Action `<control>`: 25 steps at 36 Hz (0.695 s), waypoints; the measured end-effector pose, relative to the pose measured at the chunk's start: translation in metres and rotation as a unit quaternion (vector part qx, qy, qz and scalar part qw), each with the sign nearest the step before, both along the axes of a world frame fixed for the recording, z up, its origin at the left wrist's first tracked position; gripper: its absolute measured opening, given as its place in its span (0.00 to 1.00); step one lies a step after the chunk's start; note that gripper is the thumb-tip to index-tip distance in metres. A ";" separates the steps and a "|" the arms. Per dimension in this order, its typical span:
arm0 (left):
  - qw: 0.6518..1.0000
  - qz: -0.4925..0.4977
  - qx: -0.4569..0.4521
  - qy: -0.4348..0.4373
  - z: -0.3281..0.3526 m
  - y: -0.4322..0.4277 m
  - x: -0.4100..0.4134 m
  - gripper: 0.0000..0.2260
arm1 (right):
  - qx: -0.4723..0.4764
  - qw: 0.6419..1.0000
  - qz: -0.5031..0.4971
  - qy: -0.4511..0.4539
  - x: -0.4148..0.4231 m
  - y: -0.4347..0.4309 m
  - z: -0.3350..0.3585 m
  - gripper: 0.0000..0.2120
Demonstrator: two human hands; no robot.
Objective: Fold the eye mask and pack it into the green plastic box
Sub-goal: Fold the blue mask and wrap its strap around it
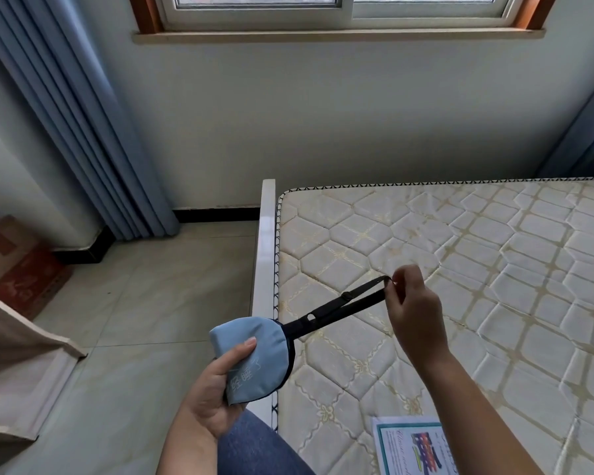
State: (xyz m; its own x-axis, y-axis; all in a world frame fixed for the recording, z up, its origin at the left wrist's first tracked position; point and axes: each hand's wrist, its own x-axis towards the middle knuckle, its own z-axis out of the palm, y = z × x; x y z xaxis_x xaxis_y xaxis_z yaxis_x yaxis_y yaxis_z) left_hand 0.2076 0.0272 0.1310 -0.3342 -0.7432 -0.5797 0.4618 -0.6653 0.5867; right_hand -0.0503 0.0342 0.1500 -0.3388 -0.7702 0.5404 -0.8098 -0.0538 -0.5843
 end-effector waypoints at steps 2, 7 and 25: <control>1.000 0.002 -0.004 -0.001 0.000 0.000 0.000 0.14 | 0.014 1.000 -0.005 0.013 0.000 0.000 -0.004 0.05; 1.000 0.011 -0.011 -0.002 0.003 -0.002 -0.002 0.14 | 0.061 0.989 0.028 -0.135 0.001 -0.001 -0.010 0.10; 0.992 -0.076 -0.076 -0.072 0.013 0.001 -0.016 0.20 | 0.293 0.794 0.291 -0.445 0.051 0.009 0.005 0.10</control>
